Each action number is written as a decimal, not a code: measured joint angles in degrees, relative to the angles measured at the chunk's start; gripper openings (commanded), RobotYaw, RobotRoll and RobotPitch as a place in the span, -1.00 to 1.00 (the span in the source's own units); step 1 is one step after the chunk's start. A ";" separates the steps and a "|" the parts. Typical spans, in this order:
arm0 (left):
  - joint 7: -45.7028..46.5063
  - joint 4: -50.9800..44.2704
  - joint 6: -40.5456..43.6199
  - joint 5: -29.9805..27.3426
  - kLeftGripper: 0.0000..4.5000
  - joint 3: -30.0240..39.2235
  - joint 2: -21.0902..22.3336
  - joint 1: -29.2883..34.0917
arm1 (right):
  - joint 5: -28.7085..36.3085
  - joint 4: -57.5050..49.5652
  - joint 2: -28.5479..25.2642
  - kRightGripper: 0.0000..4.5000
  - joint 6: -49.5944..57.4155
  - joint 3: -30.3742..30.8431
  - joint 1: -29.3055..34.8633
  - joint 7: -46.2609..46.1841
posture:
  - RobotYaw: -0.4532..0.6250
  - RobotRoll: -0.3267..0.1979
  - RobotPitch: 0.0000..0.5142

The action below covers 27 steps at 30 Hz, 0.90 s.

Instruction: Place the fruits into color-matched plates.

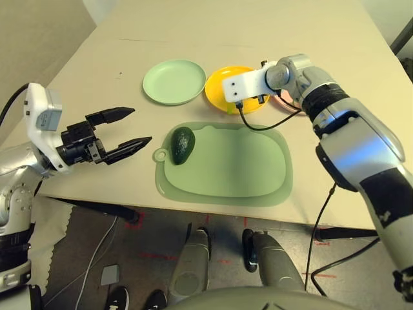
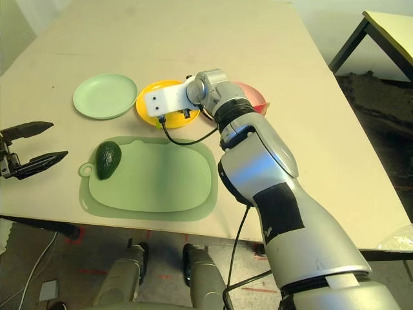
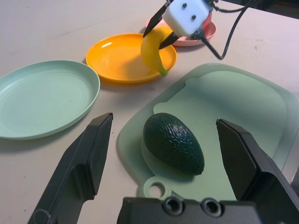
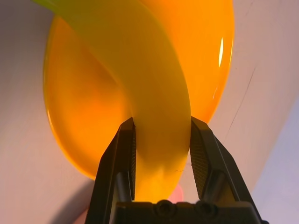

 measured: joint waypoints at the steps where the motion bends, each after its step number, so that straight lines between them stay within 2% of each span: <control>1: 0.11 -0.08 0.06 -0.01 1.00 0.00 0.02 0.00 | -0.01 0.00 0.06 -0.28 0.34 -0.01 0.08 -0.52 | 0.17 0.25 -0.05; 2: 0.15 -0.10 0.08 -0.01 1.00 0.00 0.03 0.00 | -0.01 0.00 0.06 -0.28 0.64 -0.05 0.14 -0.84 | 0.17 0.25 -0.05; 4: 0.16 -0.21 0.14 -0.01 1.00 -0.01 0.09 0.01 | -0.03 0.01 0.06 0.05 1.19 -0.13 0.39 -1.68 | 0.17 0.25 -0.05; 6: 0.15 -0.51 0.26 -0.01 1.00 -0.01 0.30 0.07 | -0.12 0.02 0.06 0.29 1.39 -0.15 0.67 -2.22 | 0.17 0.25 -0.06; 10: 0.14 -0.94 0.62 -0.09 1.00 -0.01 0.47 0.26 | -0.17 0.04 -0.07 0.95 1.44 -0.23 0.83 -2.61 | 0.15 0.25 -0.07; 17: 0.08 -0.77 0.48 0.11 1.00 -0.40 0.49 -0.79 | -0.52 0.04 -1.69 0.98 0.86 -0.31 0.48 -2.71 | 0.12 0.25 -0.10; 21: -1.97 2.15 -2.23 2.34 1.00 -1.43 2.21 -3.00 | 1.90 -0.26 -5.10 0.98 -2.39 -3.53 -2.95 2.62 | 0.12 0.25 -0.12; 25: -6.41 8.04 -8.51 6.84 1.00 -3.06 5.93 -5.26 | 11.40 -1.75 -9.69 0.98 -3.49 -13.29 -4.21 16.10 | 0.12 0.25 -0.14; 27: -8.65 12.24 -15.02 11.63 1.00 -5.98 8.58 -7.71 | 18.35 -3.18 -11.68 0.98 -2.02 -19.93 -3.06 22.67 | 0.11 0.25 -0.16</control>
